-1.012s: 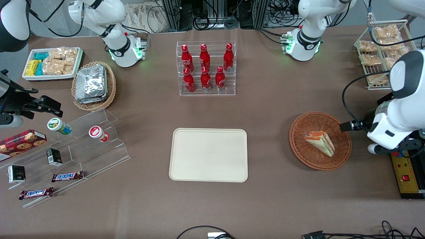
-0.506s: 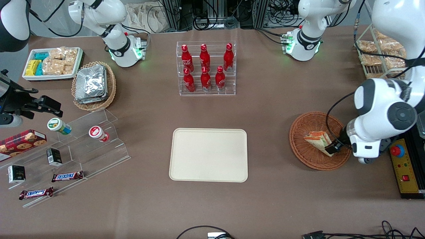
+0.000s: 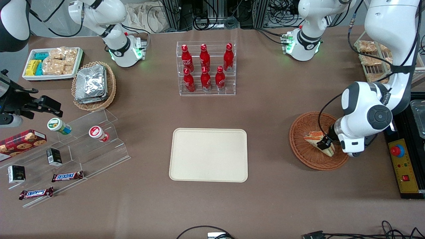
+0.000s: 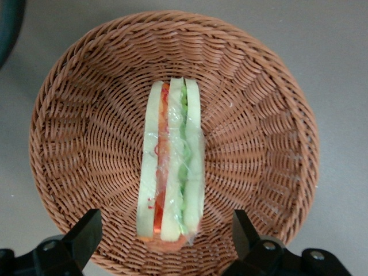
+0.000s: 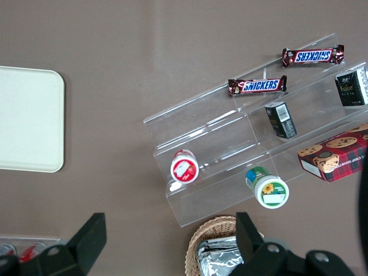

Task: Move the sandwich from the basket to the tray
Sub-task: 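Lower the left gripper and close it on the wrapped sandwich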

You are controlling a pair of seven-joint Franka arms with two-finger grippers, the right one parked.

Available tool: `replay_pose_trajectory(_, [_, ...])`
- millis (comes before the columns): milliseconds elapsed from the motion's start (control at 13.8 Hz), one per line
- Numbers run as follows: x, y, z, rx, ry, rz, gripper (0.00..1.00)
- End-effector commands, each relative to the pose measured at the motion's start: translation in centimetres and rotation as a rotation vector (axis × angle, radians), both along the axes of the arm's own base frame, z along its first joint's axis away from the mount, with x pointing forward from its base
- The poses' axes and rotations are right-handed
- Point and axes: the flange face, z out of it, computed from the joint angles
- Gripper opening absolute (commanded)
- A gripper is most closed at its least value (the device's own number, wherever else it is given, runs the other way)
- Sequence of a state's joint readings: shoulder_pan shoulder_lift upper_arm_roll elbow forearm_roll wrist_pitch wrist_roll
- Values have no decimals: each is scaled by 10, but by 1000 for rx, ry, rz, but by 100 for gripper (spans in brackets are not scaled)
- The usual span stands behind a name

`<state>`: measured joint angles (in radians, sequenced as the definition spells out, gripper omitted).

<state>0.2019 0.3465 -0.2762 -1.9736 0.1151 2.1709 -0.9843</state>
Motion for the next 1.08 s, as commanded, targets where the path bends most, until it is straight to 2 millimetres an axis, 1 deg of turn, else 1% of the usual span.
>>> replay_pose_trajectory(0, [1,4,-18,1,-8,19,100])
replay_pose_trajectory(145, [1,10,-28,-1,4,30,100])
replay_pose_trajectory(217, [3,10,-33,-4,4,31,100])
replay_pose_trajectory(289, [3,9,-38,-7,11,31,88])
replay_pose_trajectory(361, [3,8,-40,-6,14,36,47])
replay_pose_trajectory(434, [4,7,-37,-5,10,41,13])
replay_pose_trajectory(506, [11,4,-30,-6,-6,43,0])
replay_pose_trajectory(651, [23,-1,-16,-4,-38,62,0])
replay_pose_trajectory(723, [29,-3,-4,-3,-58,61,0])
replay_pose_trajectory(867, [43,-3,29,2,-45,53,0])
replay_pose_trajectory(940, [50,-8,51,5,-18,33,0])
replay_pose_trajectory(1012, [54,-27,73,4,-1,-17,0])
